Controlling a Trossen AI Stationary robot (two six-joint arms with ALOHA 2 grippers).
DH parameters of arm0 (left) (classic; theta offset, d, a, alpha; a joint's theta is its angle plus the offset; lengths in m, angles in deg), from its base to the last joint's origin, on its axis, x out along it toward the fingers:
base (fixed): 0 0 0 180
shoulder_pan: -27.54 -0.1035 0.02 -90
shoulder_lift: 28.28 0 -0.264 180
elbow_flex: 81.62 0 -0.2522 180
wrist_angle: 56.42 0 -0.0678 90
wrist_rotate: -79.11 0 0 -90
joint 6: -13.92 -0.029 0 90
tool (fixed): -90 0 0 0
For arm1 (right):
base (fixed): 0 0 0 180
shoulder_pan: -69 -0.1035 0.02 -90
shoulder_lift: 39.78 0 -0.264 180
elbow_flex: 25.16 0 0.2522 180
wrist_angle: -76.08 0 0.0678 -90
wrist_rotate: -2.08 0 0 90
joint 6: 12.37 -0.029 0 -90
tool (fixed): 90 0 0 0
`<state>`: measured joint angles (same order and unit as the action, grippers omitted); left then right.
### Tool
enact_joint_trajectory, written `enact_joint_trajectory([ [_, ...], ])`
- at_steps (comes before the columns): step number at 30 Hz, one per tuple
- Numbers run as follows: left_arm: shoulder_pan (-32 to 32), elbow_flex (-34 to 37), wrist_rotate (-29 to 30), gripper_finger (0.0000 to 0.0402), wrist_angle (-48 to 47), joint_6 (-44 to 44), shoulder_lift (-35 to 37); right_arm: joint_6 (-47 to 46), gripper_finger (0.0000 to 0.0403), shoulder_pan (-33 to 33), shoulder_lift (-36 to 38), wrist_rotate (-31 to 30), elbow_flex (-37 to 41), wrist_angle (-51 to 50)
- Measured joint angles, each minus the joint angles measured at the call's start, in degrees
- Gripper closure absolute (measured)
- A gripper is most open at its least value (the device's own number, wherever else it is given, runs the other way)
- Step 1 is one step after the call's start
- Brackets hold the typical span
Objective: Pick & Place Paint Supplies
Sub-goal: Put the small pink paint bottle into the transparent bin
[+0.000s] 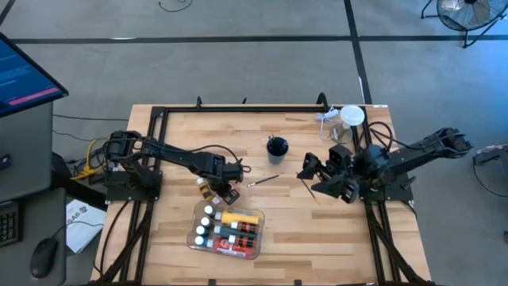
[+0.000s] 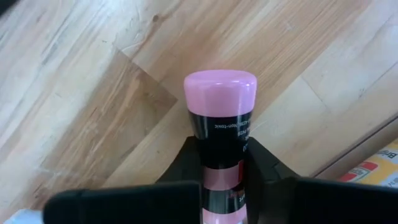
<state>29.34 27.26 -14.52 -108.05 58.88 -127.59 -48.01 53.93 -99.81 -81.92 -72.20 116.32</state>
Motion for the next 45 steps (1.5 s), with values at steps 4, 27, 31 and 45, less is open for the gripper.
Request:
enact_joint_trajectory([
  [4, 0.0, -0.7, 0.6, 0.0381, -0.3, -1.6, 0.0, 0.0, 0.0148, 0.0, 0.0, 0.0, 0.0, 0.0],
  [27, 6.8, -23.7, 6.5, 0.0386, -11.9, -14.8, 0.0, 0.9, 0.0148, -0.5, 0.0, 3.2, 0.0, -0.4],
  [31, 11.1, -28.9, 7.3, 0.0386, -13.5, -16.9, 0.0, 1.7, 0.0148, -1.5, 0.0, 3.3, 0.0, -0.4],
  [45, 21.0, -30.9, 0.2, 0.0386, -13.3, -23.7, -6.3, 1.7, 0.0148, -0.5, 0.0, 3.2, 0.0, -2.8],
])
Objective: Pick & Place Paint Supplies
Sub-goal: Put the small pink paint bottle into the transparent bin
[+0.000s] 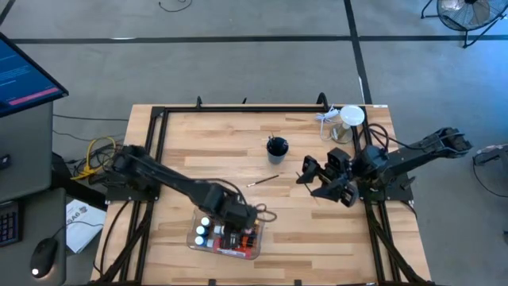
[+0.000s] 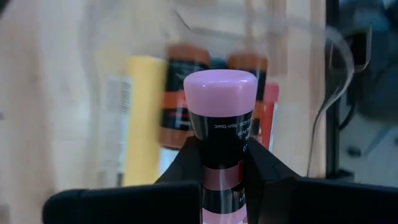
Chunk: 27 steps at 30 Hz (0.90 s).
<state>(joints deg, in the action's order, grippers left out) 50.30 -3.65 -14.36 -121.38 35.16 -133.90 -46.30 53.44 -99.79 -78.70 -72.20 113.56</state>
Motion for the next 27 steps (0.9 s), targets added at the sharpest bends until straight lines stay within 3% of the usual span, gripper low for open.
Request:
enact_joint_trajectory([
  [10, 0.7, -5.3, 1.4, 0.0386, 0.0, -4.6, -4.8, -1.1, 0.0148, 0.6, 0.0, 0.0, 0.0, 0.0],
  [17, -0.2, -5.3, -2.5, 0.0386, -0.5, -8.7, -6.0, -1.1, 0.0148, 0.6, 0.0, 0.0, 0.0, 0.0],
  [27, 0.0, -5.3, -2.8, 0.0386, 0.1, -10.7, -6.1, -0.8, 0.0148, 0.8, 0.0, 0.0, 0.0, -1.1],
])
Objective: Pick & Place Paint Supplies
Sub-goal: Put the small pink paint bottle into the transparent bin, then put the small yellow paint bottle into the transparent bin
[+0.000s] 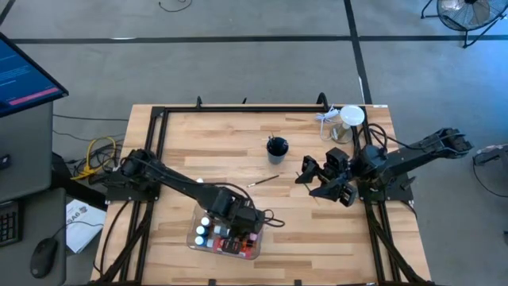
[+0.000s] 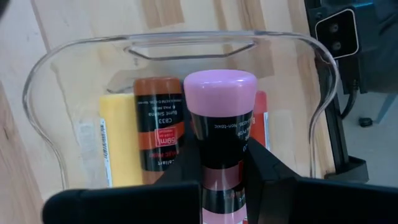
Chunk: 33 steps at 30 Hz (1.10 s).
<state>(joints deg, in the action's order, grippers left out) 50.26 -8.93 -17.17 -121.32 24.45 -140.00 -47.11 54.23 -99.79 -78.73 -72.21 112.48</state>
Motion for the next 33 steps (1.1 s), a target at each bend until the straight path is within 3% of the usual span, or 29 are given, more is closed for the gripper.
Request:
enact_joint_trajectory([
  [13, -0.6, 0.0, -1.3, 0.0377, 2.5, -1.5, -1.2, 0.2, 0.0148, 0.7, 0.0, 0.0, 0.0, -0.2],
  [33, -0.5, 0.0, 0.9, 0.0254, 3.0, -2.4, -1.0, 0.2, 0.0148, -0.6, 0.0, 0.0, 0.0, -0.5],
])
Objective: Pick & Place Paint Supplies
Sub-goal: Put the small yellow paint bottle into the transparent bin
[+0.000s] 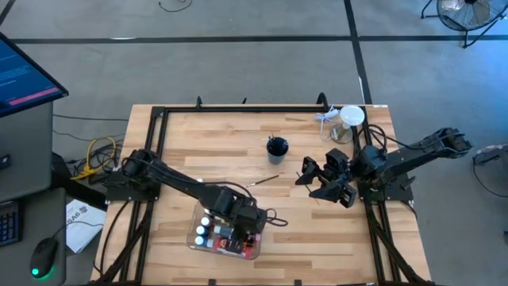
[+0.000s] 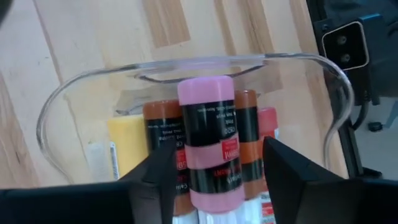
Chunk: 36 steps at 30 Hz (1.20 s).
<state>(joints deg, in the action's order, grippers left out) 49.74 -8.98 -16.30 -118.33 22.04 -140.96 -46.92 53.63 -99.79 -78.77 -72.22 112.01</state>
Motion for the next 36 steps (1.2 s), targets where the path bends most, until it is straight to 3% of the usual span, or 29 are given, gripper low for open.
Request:
enact_joint_trajectory([
  [5, -0.5, 0.0, 3.4, 0.0241, 0.2, 4.1, 4.5, 0.0, 0.0148, 0.0, 0.0, 0.0, 0.0, 0.0],
  [10, -2.6, 0.0, 14.5, 0.0251, -1.0, 9.2, 12.4, 0.0, 0.0148, -0.4, 0.0, 0.0, 0.0, 0.0],
  [14, -8.9, -0.1, 18.7, 0.0263, -13.9, 29.6, 17.0, 0.0, 0.0148, -0.4, 0.0, 0.0, 0.0, 0.0],
  [17, -16.4, 2.2, 10.8, 0.0268, -27.8, 44.8, 18.9, 0.0, 0.0148, -0.4, 0.0, 0.0, 0.0, 0.0],
  [20, -22.9, 7.3, 2.7, 0.0270, -34.9, 47.9, 21.9, 0.0, 0.0148, -0.4, 0.0, 0.0, 0.0, 0.0],
  [23, -29.3, 13.2, -0.6, 0.0267, -35.7, 49.8, 26.1, 0.1, 0.0148, -0.9, 0.0, -0.1, 0.0, 0.0],
  [29, -38.7, 27.4, -9.0, 0.0253, -27.3, 58.0, 33.8, 2.3, 0.0148, -4.2, 0.0, -0.3, 0.0, 0.0],
  [36, -39.2, 42.2, -17.1, 0.0241, -7.5, 67.2, 36.7, 4.7, 0.0148, -6.9, 0.1, -1.5, 0.0, 1.9],
])
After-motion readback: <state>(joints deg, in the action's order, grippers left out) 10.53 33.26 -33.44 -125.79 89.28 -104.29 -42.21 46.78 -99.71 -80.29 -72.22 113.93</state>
